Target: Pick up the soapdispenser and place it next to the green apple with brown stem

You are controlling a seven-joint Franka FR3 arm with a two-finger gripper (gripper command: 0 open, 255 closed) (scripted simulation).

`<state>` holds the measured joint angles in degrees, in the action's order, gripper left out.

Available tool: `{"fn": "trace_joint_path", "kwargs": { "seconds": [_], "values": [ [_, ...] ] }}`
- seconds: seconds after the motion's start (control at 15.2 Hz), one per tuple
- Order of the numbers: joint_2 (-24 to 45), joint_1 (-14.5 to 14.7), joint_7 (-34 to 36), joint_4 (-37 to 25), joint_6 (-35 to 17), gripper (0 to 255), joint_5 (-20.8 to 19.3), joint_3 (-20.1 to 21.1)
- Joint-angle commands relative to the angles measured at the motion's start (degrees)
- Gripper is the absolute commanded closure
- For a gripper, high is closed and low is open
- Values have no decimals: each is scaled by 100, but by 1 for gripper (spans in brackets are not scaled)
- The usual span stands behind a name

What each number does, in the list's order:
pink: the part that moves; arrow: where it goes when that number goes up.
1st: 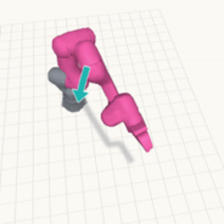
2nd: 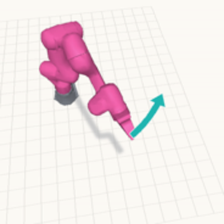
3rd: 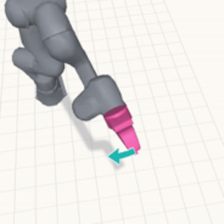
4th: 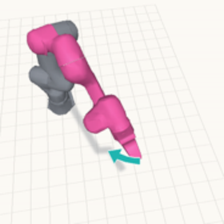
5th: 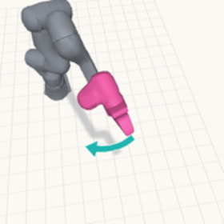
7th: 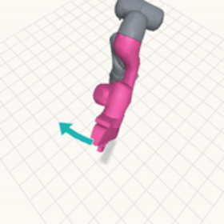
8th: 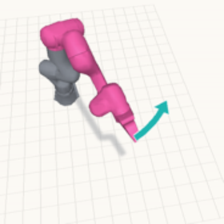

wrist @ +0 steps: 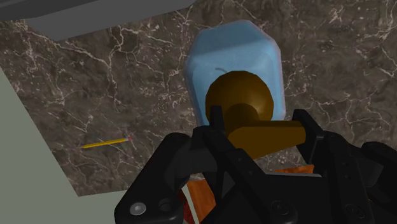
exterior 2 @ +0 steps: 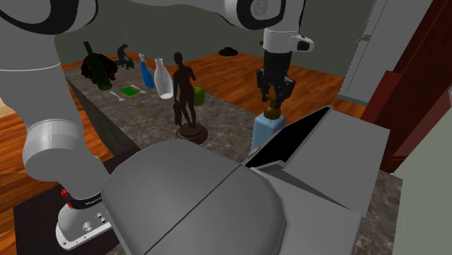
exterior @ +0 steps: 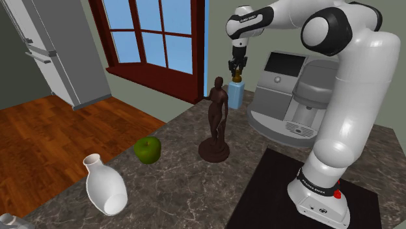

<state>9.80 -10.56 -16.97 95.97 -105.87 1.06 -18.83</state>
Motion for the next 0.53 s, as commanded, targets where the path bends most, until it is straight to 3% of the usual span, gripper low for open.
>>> {"fn": "trace_joint_path", "kwargs": {
  "seconds": [0.0, 0.46],
  "values": [
    [-14, -4, -6, -128, 141, 255, -4, -4],
    [-1, -19, -20, -683, 684, 255, 0, -13]
  ]
}}
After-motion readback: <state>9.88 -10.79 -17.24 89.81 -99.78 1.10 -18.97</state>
